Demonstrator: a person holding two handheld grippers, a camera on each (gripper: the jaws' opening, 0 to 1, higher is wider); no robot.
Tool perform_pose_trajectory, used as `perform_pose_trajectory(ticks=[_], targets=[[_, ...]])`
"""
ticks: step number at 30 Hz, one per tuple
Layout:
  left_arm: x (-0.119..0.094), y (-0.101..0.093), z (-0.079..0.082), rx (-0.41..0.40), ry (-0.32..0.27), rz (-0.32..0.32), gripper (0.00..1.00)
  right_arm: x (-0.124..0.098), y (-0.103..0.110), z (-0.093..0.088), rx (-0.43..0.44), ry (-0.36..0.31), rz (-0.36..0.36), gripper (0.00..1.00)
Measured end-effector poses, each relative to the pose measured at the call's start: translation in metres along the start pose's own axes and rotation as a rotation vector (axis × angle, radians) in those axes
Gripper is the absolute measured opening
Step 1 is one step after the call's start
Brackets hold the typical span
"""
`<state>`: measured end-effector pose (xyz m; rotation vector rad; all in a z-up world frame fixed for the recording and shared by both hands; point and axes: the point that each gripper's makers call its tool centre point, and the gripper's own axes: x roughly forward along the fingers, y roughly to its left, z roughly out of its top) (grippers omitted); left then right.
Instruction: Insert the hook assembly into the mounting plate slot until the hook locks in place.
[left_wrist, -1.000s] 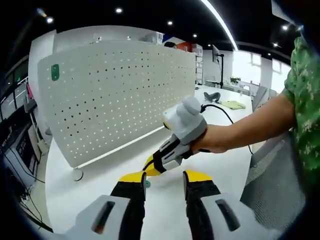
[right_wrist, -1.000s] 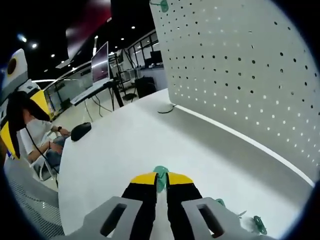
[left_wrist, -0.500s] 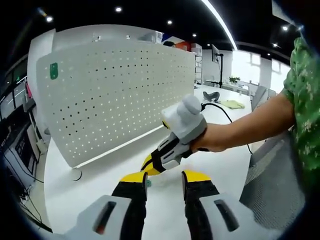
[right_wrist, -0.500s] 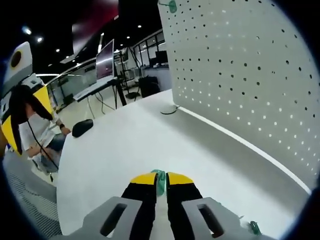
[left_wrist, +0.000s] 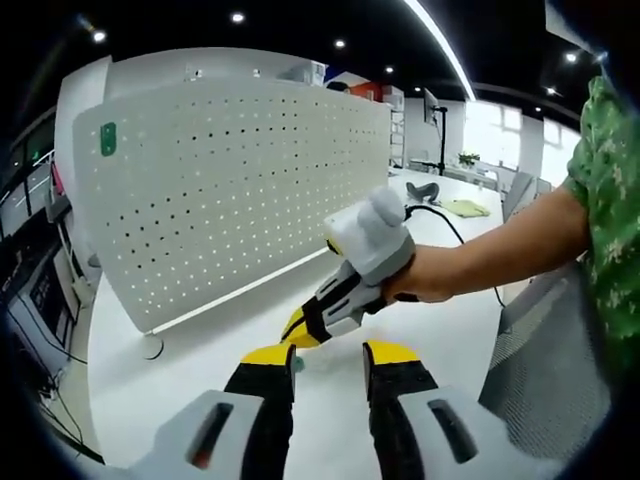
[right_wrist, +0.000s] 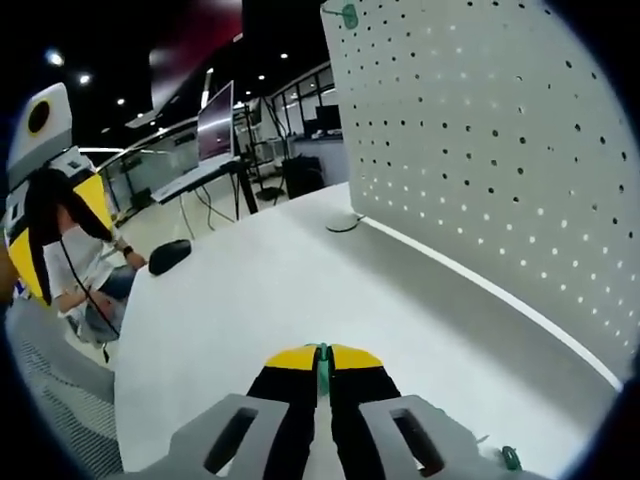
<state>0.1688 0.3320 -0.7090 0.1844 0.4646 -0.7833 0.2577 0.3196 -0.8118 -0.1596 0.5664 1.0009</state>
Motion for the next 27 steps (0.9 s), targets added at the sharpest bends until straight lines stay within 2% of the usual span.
perform_pose_trajectory(ticks=[15,27], targets=[[0.008,0.007,-0.002,0.017,0.024,-0.021,0.27,-0.031,0.005,0.02,-0.036,-0.049,0.061,0.02],[0.012,0.008,0.011,0.083,0.037,-0.055,0.28,-0.072,0.027,0.054,-0.026,-0.115,0.161,0.02]])
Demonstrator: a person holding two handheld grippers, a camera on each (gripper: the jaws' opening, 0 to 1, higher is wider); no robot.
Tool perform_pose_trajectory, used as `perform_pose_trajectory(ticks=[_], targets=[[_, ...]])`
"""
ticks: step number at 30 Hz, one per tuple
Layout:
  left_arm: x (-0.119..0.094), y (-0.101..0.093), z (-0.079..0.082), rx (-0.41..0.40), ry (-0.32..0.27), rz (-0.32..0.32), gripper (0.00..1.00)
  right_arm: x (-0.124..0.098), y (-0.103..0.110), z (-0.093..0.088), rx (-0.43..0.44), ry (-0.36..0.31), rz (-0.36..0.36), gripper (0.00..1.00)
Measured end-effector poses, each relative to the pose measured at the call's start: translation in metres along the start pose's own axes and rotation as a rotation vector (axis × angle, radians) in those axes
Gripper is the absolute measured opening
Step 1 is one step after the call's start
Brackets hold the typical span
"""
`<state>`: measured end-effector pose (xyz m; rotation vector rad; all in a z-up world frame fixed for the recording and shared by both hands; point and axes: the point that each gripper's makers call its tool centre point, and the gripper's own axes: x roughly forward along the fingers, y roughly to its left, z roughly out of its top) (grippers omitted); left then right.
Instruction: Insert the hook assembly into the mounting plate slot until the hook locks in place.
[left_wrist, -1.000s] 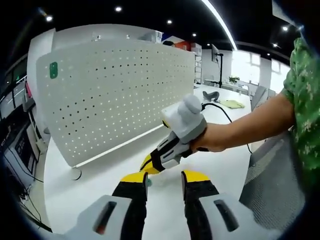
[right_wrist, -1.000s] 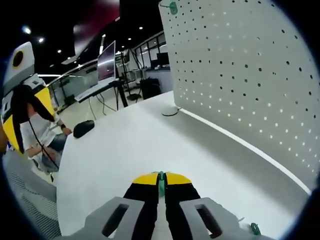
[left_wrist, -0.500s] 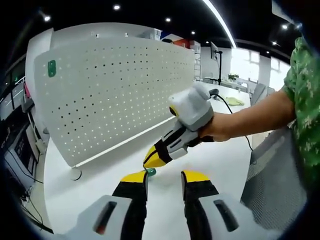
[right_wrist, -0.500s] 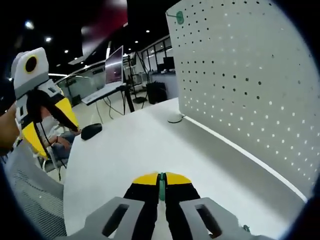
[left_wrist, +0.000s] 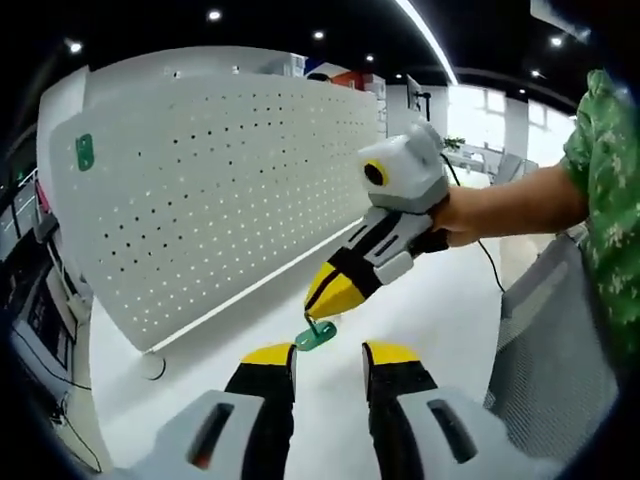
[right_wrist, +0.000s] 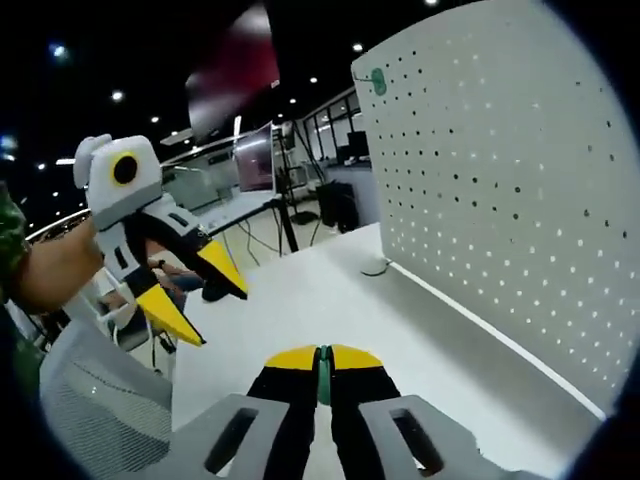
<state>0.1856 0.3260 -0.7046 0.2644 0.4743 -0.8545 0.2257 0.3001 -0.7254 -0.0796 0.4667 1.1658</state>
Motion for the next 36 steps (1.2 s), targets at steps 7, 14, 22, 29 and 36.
perform_pose_trajectory(ticks=[7,14,22,29,36], targets=[[-0.003,-0.006,0.015,-0.005,-0.045,-0.043,0.27,-0.025,0.027,0.025,-0.014,-0.037,0.084,0.02],[-0.004,-0.018,0.026,0.015,-0.06,-0.103,0.25,-0.041,0.05,0.039,-0.076,-0.023,0.143,0.02],[-0.003,-0.034,0.036,0.034,-0.071,-0.159,0.2,-0.048,0.069,0.051,-0.116,-0.026,0.186,0.02],[-0.004,-0.042,0.041,0.057,-0.078,-0.181,0.13,-0.049,0.075,0.05,-0.13,-0.015,0.198,0.02],[-0.005,-0.049,0.042,0.069,-0.082,-0.199,0.07,-0.051,0.082,0.048,-0.138,-0.001,0.216,0.02]])
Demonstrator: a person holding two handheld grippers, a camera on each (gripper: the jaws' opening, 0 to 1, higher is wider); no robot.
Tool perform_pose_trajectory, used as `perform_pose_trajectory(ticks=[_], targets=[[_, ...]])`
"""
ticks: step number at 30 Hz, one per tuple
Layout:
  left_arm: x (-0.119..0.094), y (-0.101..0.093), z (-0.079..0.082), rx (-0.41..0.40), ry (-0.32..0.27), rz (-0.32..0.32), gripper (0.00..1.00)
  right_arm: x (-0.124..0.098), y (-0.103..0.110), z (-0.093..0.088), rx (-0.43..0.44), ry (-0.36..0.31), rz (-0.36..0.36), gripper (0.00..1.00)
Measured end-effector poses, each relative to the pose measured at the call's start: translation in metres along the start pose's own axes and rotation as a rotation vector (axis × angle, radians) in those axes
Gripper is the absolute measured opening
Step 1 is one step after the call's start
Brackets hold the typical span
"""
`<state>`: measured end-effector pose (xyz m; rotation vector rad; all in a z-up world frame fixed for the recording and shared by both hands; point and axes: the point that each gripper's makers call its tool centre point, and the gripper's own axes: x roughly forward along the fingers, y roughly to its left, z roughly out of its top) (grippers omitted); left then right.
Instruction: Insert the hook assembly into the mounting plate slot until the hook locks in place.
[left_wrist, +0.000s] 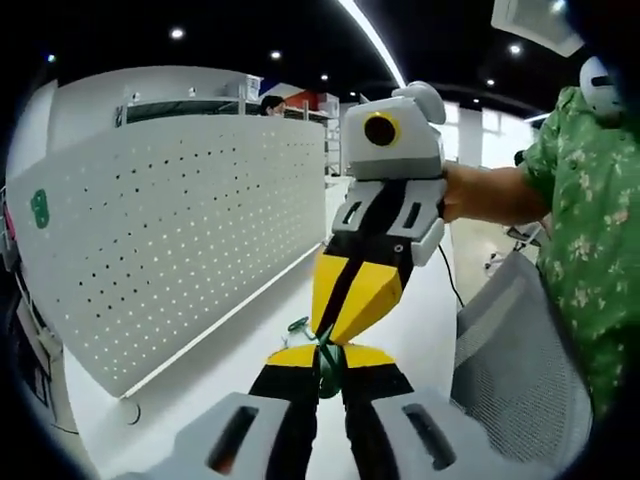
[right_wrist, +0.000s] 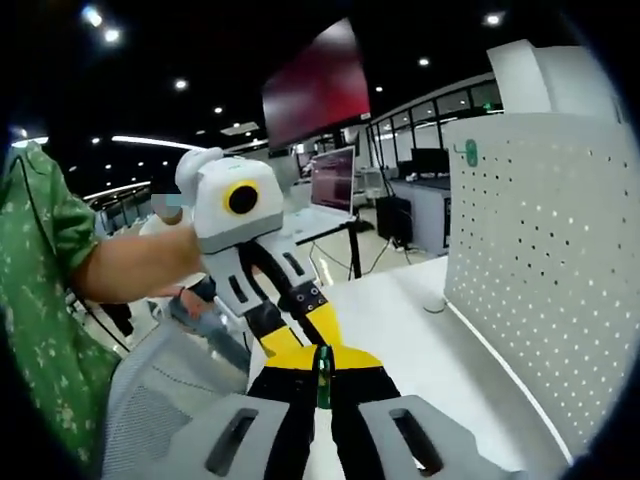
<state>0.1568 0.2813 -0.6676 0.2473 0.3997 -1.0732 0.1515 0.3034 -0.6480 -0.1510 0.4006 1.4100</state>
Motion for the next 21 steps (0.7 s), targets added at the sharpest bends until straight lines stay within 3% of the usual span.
perform_pose_trajectory(ticks=[8,21], targets=[[0.0006,-0.0026,-0.0009,0.008,0.0,-0.004,0.06,-0.0005,0.0033,-0.0001,-0.003,0.011,0.008,0.02],[-0.0013,0.0012,0.0035,-0.005,-0.045,0.02,0.04,-0.0042,-0.002,0.0084,0.048,-0.028,-0.011,0.05]])
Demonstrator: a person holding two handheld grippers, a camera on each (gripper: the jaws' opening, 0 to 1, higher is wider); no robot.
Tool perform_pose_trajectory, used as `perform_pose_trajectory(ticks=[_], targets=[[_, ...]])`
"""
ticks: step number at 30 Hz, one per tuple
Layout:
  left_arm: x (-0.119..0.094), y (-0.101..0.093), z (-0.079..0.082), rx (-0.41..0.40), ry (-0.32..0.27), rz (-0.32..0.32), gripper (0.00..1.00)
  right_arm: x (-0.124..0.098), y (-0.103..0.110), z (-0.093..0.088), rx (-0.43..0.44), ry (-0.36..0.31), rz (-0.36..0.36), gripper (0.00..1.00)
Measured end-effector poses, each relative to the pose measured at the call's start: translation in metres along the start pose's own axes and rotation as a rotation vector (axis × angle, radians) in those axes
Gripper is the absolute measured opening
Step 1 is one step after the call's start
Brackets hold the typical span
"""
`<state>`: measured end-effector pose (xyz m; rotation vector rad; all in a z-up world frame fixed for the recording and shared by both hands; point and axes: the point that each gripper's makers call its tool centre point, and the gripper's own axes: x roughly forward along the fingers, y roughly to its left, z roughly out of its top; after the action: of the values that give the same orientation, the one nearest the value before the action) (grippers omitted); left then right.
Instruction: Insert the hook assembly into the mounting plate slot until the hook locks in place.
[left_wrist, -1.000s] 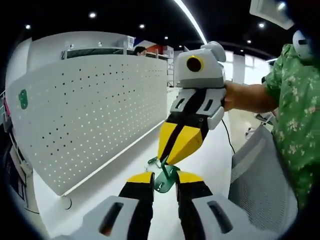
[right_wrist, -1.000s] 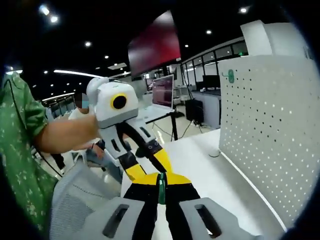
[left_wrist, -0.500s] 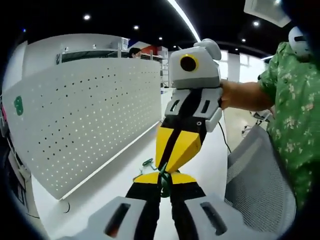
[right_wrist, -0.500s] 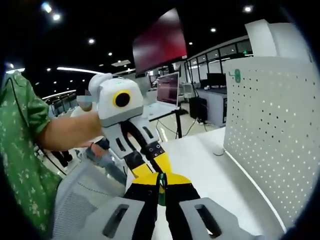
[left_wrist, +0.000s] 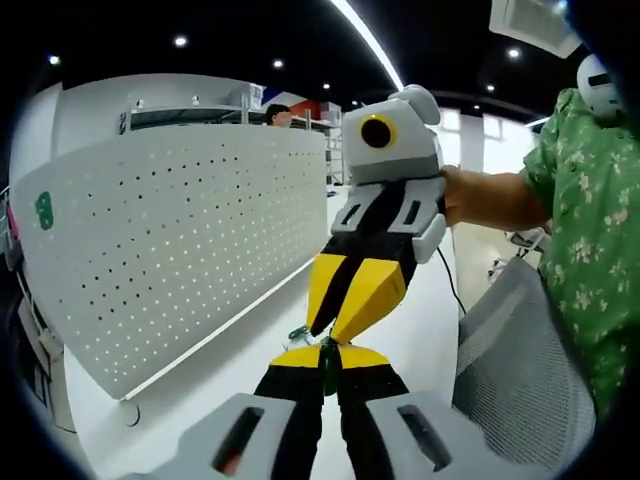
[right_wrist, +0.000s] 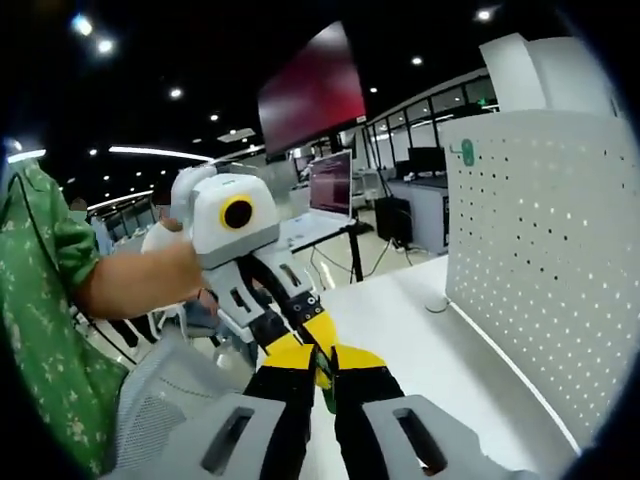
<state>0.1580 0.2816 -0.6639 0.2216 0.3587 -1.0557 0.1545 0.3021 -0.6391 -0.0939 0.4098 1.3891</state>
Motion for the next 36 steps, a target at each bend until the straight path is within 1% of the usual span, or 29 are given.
perform_pose_trajectory(ticks=[4,8,13,17,19,22,26,29,36], targets=[[-0.002,0.003,0.001,-0.01,-0.013,0.011,0.04,-0.006,-0.006,0.004,0.008,-0.019,-0.018,0.07],[-0.005,0.006,0.003,-0.031,-0.039,0.02,0.04,-0.014,-0.011,0.005,0.007,-0.031,-0.038,0.09],[-0.009,0.009,0.008,-0.048,-0.066,0.028,0.04,-0.023,-0.012,0.007,0.005,-0.052,-0.054,0.13],[-0.011,0.01,0.013,-0.076,-0.107,0.025,0.04,-0.028,-0.009,0.007,-0.012,-0.061,-0.056,0.19],[-0.012,0.011,0.015,-0.087,-0.125,0.026,0.04,-0.029,-0.007,0.005,-0.032,-0.059,-0.057,0.23],[-0.013,0.011,0.019,-0.11,-0.158,0.021,0.04,-0.029,-0.005,-0.001,-0.055,-0.049,-0.058,0.24],[-0.015,0.01,0.025,-0.131,-0.194,0.009,0.04,-0.027,-0.01,-0.008,-0.063,-0.037,-0.07,0.27],[-0.016,0.008,0.027,-0.13,-0.202,-0.002,0.04,-0.025,-0.009,-0.009,-0.067,-0.031,-0.06,0.27],[-0.015,0.001,0.029,-0.119,-0.199,-0.036,0.04,-0.022,-0.002,-0.011,-0.129,-0.004,-0.037,0.27]])
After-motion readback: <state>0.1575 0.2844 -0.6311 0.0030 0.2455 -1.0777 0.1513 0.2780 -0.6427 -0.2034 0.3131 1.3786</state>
